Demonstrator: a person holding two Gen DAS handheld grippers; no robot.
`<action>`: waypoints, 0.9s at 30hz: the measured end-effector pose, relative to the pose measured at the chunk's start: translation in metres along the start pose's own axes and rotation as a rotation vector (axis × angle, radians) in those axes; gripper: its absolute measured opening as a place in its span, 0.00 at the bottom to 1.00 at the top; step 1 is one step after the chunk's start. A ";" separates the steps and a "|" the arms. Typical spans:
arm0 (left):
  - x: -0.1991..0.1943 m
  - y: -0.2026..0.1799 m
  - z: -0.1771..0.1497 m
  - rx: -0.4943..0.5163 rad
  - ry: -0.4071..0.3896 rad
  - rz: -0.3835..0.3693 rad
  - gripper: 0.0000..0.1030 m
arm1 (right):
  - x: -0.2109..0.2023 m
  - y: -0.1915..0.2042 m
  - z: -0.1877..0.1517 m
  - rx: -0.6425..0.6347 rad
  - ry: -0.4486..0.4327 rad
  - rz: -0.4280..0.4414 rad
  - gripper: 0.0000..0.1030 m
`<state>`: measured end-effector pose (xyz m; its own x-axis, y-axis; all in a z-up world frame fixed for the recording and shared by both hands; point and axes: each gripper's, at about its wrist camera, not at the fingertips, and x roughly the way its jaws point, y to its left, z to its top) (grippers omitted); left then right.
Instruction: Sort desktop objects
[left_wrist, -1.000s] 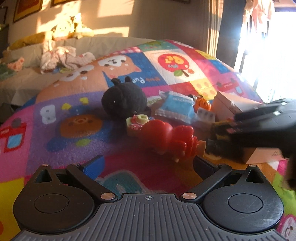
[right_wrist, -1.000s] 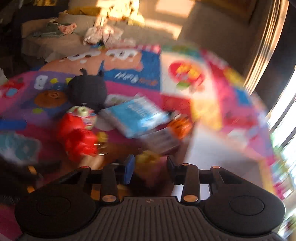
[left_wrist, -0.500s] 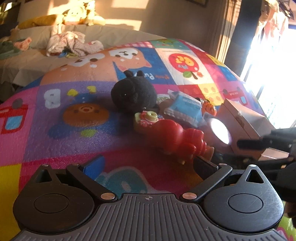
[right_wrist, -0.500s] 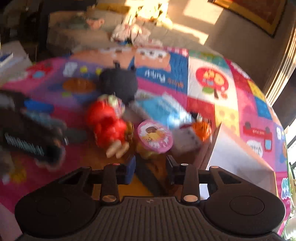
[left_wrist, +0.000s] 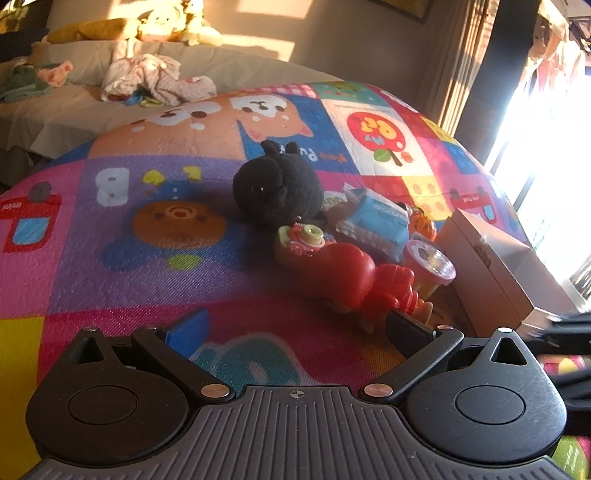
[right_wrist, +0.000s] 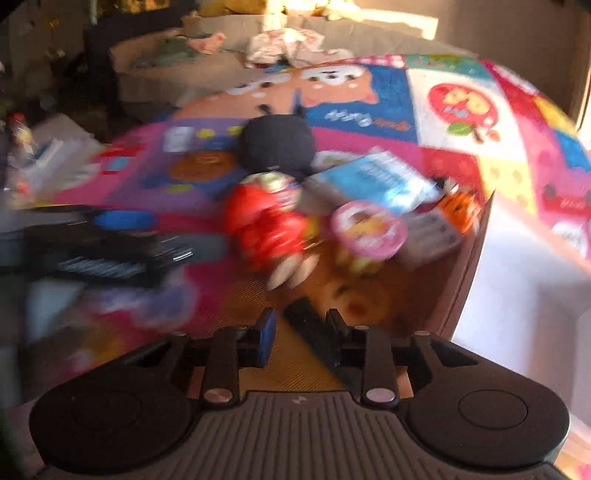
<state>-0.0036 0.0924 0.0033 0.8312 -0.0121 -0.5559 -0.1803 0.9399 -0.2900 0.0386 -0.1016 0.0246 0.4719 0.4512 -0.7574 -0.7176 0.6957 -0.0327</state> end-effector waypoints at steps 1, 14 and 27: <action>0.000 0.000 0.000 -0.001 -0.002 0.003 1.00 | -0.013 -0.001 -0.008 0.013 -0.026 0.013 0.34; -0.031 -0.013 -0.011 0.011 0.023 -0.149 1.00 | -0.106 -0.153 -0.106 0.681 -0.302 -0.418 0.93; -0.050 -0.029 -0.005 0.126 0.088 -0.114 1.00 | -0.090 -0.106 -0.077 0.433 -0.343 -0.284 0.98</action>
<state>-0.0425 0.0644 0.0350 0.7922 -0.1455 -0.5926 -0.0160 0.9659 -0.2585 0.0325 -0.2588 0.0457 0.8032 0.3188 -0.5032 -0.3009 0.9462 0.1191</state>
